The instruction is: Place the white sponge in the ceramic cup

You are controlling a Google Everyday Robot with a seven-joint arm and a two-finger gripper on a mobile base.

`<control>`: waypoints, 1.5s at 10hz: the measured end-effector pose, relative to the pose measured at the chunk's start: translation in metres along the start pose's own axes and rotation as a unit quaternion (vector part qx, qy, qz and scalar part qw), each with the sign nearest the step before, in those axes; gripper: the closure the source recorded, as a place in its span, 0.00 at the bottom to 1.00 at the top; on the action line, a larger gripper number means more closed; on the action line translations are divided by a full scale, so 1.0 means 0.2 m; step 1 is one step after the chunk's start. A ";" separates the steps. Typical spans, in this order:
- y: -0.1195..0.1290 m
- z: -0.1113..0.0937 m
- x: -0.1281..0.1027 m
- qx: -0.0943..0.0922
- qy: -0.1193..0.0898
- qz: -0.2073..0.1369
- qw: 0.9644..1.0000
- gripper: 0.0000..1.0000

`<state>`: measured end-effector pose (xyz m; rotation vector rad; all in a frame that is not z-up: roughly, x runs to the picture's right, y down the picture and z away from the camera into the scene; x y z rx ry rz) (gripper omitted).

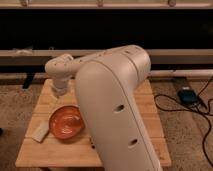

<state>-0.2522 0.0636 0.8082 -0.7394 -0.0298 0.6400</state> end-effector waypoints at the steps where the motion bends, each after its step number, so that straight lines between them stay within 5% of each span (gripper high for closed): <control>1: 0.00 0.00 0.00 0.001 0.000 -0.001 1.000 0.25; 4: 0.09 0.01 -0.12 0.018 0.003 -0.060 0.998 0.25; 6: 0.21 0.04 -0.28 0.028 0.006 -0.115 0.993 0.25; 9: 0.51 0.11 -0.53 0.036 0.015 -0.216 0.976 0.25; 11: 0.67 0.18 -0.58 0.043 0.040 -0.289 0.956 0.25; 12: 0.69 0.21 -0.59 0.047 0.050 -0.310 0.948 0.25; 15: 0.68 0.31 -0.53 0.051 0.089 -0.325 0.940 0.25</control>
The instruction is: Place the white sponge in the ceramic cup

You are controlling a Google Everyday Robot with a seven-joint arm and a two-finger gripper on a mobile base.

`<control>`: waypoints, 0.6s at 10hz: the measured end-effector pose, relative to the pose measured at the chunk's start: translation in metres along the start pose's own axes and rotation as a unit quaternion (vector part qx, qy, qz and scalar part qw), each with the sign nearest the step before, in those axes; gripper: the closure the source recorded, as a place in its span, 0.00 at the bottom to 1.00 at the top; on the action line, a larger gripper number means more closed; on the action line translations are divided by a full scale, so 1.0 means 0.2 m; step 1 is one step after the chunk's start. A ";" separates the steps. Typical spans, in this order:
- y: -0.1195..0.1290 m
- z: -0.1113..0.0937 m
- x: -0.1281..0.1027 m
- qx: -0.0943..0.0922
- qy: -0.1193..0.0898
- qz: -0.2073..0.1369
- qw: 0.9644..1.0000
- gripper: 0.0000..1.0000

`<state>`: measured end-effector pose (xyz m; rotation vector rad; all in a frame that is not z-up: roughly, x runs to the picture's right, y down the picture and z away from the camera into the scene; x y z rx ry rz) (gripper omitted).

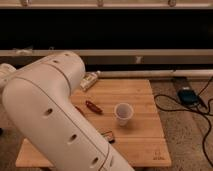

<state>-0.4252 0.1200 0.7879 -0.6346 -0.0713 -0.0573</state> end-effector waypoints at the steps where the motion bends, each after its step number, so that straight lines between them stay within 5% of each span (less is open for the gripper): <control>1: 0.04 0.04 0.04 -0.005 0.010 -0.007 1.000 0.25; 6: 0.34 0.23 0.14 -0.030 0.036 -0.042 0.998 0.25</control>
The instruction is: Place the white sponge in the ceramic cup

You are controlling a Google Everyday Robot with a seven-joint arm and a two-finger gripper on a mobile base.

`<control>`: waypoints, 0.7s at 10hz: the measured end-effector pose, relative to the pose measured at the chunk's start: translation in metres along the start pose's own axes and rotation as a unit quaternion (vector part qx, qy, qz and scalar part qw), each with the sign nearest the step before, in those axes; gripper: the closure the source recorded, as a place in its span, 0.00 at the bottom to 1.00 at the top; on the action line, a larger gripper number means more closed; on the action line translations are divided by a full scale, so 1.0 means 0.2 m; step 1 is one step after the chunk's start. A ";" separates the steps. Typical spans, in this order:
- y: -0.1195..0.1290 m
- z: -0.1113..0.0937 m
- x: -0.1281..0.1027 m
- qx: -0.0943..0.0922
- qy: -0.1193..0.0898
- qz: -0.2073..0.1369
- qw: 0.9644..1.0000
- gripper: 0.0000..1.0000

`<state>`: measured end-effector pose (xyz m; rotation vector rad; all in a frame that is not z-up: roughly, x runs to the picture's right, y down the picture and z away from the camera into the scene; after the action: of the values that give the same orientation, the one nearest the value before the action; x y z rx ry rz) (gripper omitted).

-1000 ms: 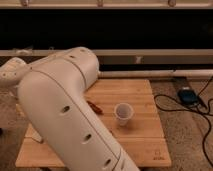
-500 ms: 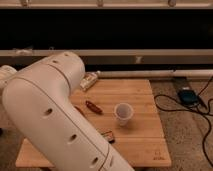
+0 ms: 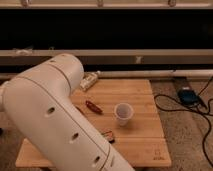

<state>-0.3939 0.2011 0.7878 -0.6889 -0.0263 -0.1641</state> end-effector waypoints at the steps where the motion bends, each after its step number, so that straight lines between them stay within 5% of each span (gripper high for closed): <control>1: 0.03 0.03 -0.01 -0.001 0.003 -0.008 1.000 0.25; 7: 0.07 0.14 -0.05 -0.001 0.021 -0.022 1.000 0.25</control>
<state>-0.3998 0.2303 0.7992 -0.6876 0.0001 -0.2208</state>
